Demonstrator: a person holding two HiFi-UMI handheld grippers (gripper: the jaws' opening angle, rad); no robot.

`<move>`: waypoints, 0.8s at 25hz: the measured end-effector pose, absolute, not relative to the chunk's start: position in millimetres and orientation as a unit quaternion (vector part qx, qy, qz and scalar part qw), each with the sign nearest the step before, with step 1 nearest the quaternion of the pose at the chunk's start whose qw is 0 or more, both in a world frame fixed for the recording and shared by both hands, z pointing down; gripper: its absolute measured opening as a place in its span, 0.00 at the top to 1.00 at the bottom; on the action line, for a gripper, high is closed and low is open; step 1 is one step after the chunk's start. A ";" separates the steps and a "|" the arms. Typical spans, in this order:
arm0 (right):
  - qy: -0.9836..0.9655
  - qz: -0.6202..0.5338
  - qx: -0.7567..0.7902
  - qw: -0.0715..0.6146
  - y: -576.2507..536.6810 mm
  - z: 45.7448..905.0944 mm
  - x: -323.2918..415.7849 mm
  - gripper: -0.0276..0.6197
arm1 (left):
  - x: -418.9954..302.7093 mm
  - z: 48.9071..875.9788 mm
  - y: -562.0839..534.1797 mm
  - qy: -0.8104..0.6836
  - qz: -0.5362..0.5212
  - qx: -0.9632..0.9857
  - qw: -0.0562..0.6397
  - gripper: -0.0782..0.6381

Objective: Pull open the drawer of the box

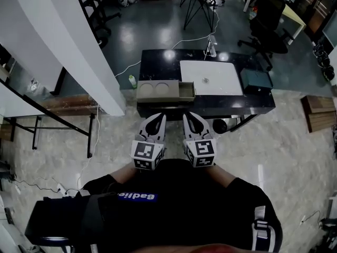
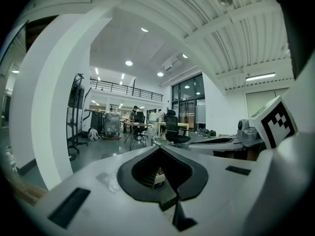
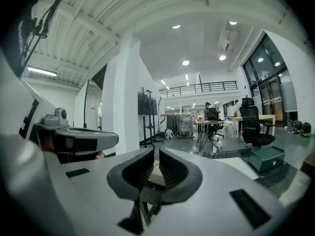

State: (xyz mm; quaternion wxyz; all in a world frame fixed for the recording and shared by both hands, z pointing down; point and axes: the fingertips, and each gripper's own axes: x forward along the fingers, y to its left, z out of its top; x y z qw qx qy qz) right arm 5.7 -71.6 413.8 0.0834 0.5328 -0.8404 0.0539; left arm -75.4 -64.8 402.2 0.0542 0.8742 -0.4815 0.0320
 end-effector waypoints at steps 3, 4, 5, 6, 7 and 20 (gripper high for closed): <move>-0.848 0.037 0.522 0.079 -62.9 407.0 3.7 0.91 | -69.6 406.7 -60.5 -0.478 0.036 0.876 0.058 0.91; -0.851 0.028 0.518 0.076 -60.7 403.8 3.1 0.91 | -66.2 407.3 -59.9 -0.475 0.036 0.877 0.055 0.91; -0.853 0.021 0.516 0.074 -59.2 402.4 3.1 0.91 | -63.0 406.9 -60.0 -0.473 0.036 0.879 0.052 0.91; -0.854 0.017 0.514 0.074 -58.5 402.4 3.6 0.91 | -60.5 405.9 -60.3 -0.471 0.036 0.880 0.050 0.91; -0.855 0.016 0.513 0.074 -58.0 403.0 4.6 0.93 | -58.5 404.8 -60.2 -0.469 0.037 0.881 0.050 0.91; -0.872 0.002 0.484 0.069 -46.6 399.1 2.7 0.96 | -43.4 404.3 -53.3 -0.460 0.038 0.886 0.037 0.91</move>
